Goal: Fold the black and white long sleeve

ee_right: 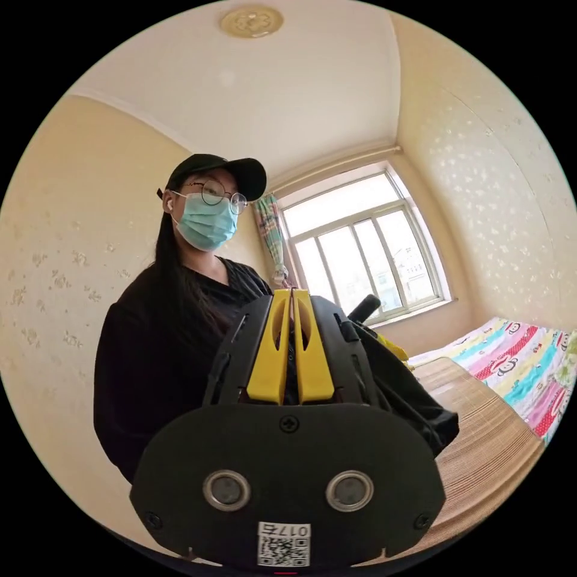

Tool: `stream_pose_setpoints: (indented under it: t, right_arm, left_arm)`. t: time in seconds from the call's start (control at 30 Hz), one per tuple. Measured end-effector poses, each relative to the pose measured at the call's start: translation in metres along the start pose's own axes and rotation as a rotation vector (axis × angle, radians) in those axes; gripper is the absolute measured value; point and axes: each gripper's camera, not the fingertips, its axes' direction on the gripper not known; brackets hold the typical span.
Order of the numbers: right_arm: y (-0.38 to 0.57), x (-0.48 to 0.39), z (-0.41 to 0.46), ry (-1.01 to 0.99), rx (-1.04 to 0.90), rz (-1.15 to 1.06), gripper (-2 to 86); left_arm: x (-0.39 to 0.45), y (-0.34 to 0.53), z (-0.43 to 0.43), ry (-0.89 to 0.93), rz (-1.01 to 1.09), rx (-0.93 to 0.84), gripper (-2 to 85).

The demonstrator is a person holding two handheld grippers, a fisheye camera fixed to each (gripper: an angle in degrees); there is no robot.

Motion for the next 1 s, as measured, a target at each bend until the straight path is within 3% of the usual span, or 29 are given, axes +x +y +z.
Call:
stream_pose_setpoints:
  t: [0.1,0.3,0.47,0.5,0.63,0.7,0.8,1.0]
  right_arm:
    - [-0.001,0.002,0.031,0.095,0.038,0.068,0.3]
    - [-0.008,-0.029,0.109,0.402,-0.144,0.086,0.3]
    - [-0.018,-0.044,0.169,0.434,-0.188,0.057,0.4]
    - [-0.019,-0.048,0.177,0.443,-0.182,0.044,0.5]
    - [-0.015,-0.088,0.166,0.485,-0.072,-0.094,1.1]
    - [0.001,-0.114,0.149,0.606,-0.035,-0.153,1.7]
    - [0.038,-0.116,0.129,0.819,-0.001,0.022,3.4]
    - [0.131,-0.064,0.151,0.647,-0.027,0.308,13.7]
  left_arm:
    - [-0.003,0.006,0.019,0.253,0.027,-0.064,17.8]
    - [0.062,0.033,-0.026,0.247,0.243,0.092,16.6]
    - [0.115,0.030,-0.001,0.116,0.415,-0.069,8.8]
    - [0.123,0.028,-0.004,0.144,0.463,-0.048,4.6]
    - [0.135,0.021,-0.053,0.284,0.577,0.092,3.6]
    - [0.136,0.010,-0.091,0.434,0.653,0.140,3.5]
    - [0.137,-0.005,-0.128,0.557,0.717,0.193,3.7]
    - [0.144,-0.018,-0.146,0.445,0.710,0.205,3.9]
